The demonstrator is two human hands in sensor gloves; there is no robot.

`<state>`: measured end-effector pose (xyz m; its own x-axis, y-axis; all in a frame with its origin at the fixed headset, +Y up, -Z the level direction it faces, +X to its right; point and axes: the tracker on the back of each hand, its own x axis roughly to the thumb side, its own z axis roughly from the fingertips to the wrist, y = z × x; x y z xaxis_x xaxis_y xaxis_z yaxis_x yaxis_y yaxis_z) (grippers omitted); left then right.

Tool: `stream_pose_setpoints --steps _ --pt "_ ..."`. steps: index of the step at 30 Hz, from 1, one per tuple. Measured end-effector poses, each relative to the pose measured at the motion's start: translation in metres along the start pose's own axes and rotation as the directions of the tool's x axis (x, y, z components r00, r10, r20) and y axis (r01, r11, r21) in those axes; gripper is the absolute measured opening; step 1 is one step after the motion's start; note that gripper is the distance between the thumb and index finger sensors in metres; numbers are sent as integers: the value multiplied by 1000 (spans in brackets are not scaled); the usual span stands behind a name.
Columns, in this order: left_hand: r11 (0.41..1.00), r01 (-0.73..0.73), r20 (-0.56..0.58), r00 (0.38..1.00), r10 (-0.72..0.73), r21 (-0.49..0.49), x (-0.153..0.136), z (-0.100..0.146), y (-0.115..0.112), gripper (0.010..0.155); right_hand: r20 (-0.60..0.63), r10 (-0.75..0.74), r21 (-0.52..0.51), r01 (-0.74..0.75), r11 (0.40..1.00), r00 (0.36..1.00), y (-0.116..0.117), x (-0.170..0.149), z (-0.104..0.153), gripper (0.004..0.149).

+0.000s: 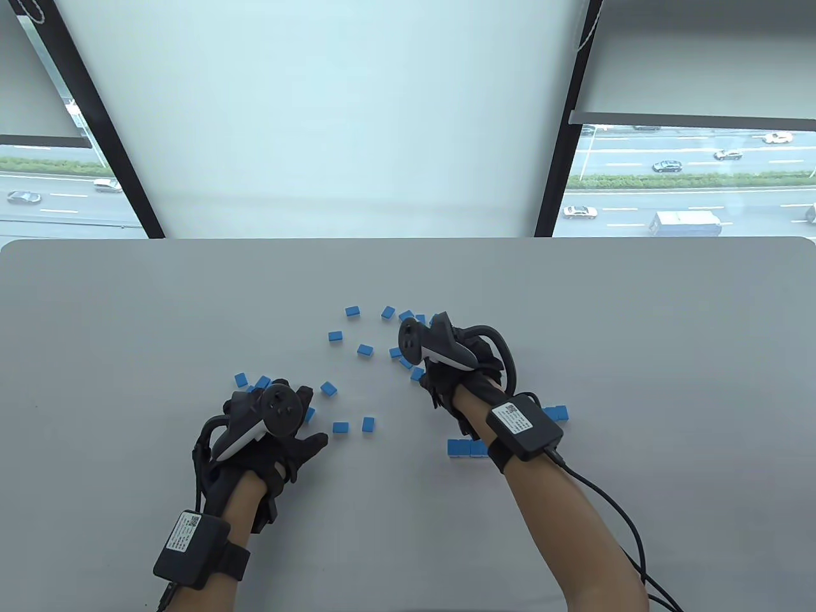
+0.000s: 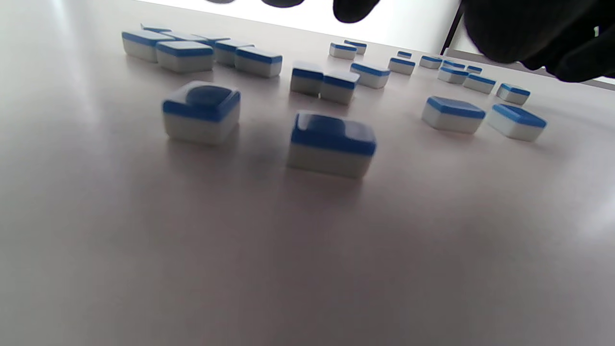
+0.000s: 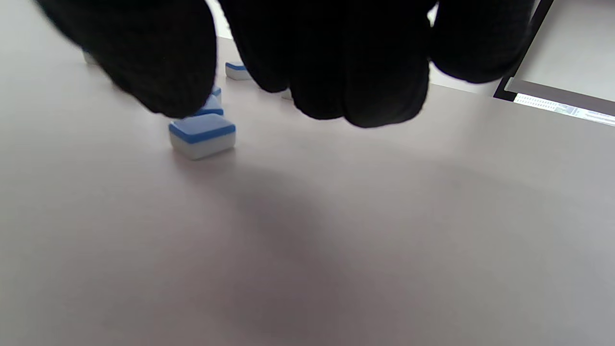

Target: Build mahjong tile wall

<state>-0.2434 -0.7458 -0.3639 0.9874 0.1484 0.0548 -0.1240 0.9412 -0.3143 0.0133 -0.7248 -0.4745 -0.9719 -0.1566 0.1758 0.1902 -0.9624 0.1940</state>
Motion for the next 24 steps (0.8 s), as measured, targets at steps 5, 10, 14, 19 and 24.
stream_pose_setpoints --steps 5,10,14,19,24 --pt "1000 1 -1 1000 -1 -4 0 0 0 85 -52 -18 58 21 998 998 11 12 -16 66" --pt "1000 -3 1 1000 3 -10 0 -1 0 86 -59 -56 24 58 998 997 17 12 -19 56" --pt "1000 6 2 1000 -6 -14 2 -1 0 85 -57 -41 19 42 999 998 16 11 -16 55" --pt "1000 7 8 1000 -7 -14 3 -1 0 85 -16 15 -80 -16 997 1000 -12 -8 6 58" --pt "1000 7 12 1000 -7 -16 4 -1 -1 85 38 24 -255 -13 967 999 -38 -41 44 60"
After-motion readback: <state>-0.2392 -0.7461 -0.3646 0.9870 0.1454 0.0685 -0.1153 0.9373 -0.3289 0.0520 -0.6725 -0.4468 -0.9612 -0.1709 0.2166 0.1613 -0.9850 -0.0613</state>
